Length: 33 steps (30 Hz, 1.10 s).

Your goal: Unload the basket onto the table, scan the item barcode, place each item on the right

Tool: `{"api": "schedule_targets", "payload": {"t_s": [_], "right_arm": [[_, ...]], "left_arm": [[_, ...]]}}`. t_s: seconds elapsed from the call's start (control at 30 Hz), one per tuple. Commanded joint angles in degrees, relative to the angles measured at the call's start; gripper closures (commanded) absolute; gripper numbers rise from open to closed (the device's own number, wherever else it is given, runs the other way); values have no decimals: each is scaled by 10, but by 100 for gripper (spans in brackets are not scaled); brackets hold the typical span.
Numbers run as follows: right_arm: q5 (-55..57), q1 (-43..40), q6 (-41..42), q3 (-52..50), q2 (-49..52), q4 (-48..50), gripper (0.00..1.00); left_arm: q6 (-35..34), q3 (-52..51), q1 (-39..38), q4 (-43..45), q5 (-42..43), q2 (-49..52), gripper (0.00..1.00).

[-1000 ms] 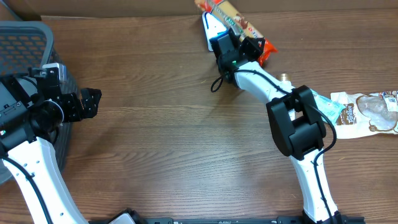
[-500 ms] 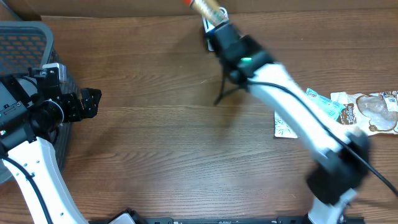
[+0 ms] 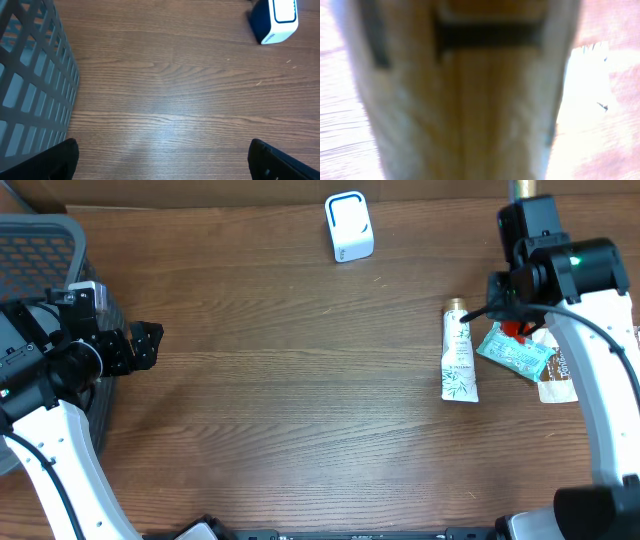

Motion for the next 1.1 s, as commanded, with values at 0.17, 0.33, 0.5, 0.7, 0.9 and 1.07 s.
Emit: {"api": "schedule_targets", "payload": {"t_s": [0.17,0.33,0.5,0.7,0.9,1.07], "right_arm": [[-18,-28,-36,-225,-6,186,96],[-47,-28,-107,-349,-6,317,94],[-40,-28,-106,-372,-6,342,37],[-28,-28,-94,-292,-24,281,33],[-40,-24,-78,-113,-70,132,32],[-94,-16,-78,80,-118,4,0]], "left_arm": [[8,0,1,1,9,0,0],[8,0,1,1,9,0,0],[8,0,1,1,9,0,0],[8,0,1,1,9,0,1],[8,0,1,1,9,0,1],[8,0,1,1,9,0,0]]}}
